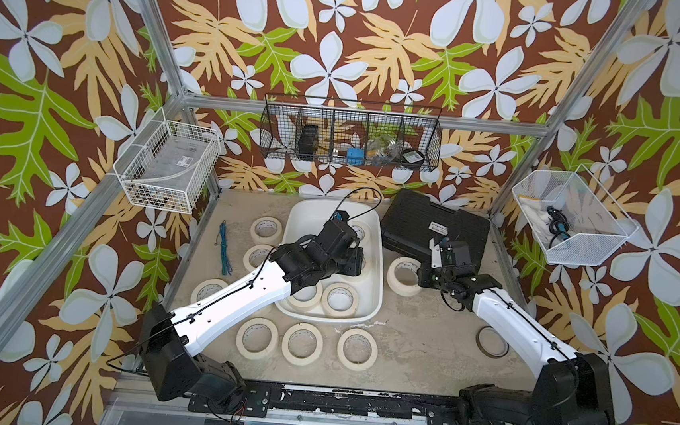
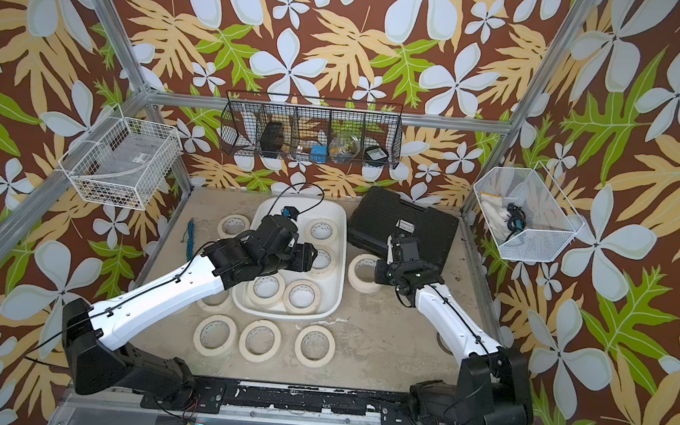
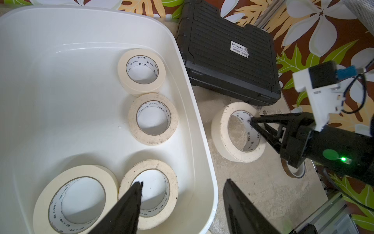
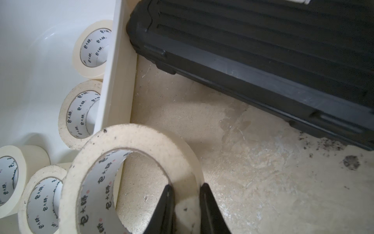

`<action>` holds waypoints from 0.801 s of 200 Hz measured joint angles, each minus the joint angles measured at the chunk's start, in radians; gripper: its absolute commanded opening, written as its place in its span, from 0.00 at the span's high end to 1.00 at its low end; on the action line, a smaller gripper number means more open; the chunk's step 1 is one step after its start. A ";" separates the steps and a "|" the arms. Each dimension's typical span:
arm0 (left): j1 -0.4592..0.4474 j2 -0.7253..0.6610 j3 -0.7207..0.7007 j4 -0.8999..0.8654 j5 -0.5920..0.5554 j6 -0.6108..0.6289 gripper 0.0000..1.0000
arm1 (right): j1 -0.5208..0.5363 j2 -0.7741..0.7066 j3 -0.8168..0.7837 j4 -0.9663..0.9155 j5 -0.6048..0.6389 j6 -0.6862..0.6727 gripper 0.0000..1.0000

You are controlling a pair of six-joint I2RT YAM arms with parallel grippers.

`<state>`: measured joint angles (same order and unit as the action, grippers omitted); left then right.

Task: Take out the art tape in the storage box
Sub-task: Place the art tape at the center of the board.

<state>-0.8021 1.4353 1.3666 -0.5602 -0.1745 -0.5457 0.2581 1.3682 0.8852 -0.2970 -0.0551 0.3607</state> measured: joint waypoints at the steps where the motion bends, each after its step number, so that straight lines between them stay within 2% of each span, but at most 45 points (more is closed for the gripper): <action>1: 0.000 0.000 0.000 0.000 0.000 0.000 0.32 | 0.000 0.003 -0.001 0.002 0.000 0.000 0.95; 40: 0.000 -0.013 -0.002 0.000 0.000 -0.003 0.32 | -0.010 0.152 0.019 0.078 0.004 0.002 0.95; 132: 0.001 -0.027 -0.012 -0.004 -0.003 -0.003 0.34 | -0.013 0.319 0.041 0.186 0.004 0.002 0.93; 144: 0.001 -0.027 -0.012 -0.004 -0.003 -0.003 0.35 | -0.013 0.328 0.043 0.195 0.003 0.002 0.90; 160: 0.001 -0.026 -0.013 -0.004 -0.003 -0.003 0.34 | -0.013 0.335 0.045 0.206 0.004 0.003 0.81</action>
<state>-0.8013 1.4097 1.3540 -0.5640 -0.1772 -0.5491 0.2451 1.7035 0.9298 -0.0914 -0.0513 0.3641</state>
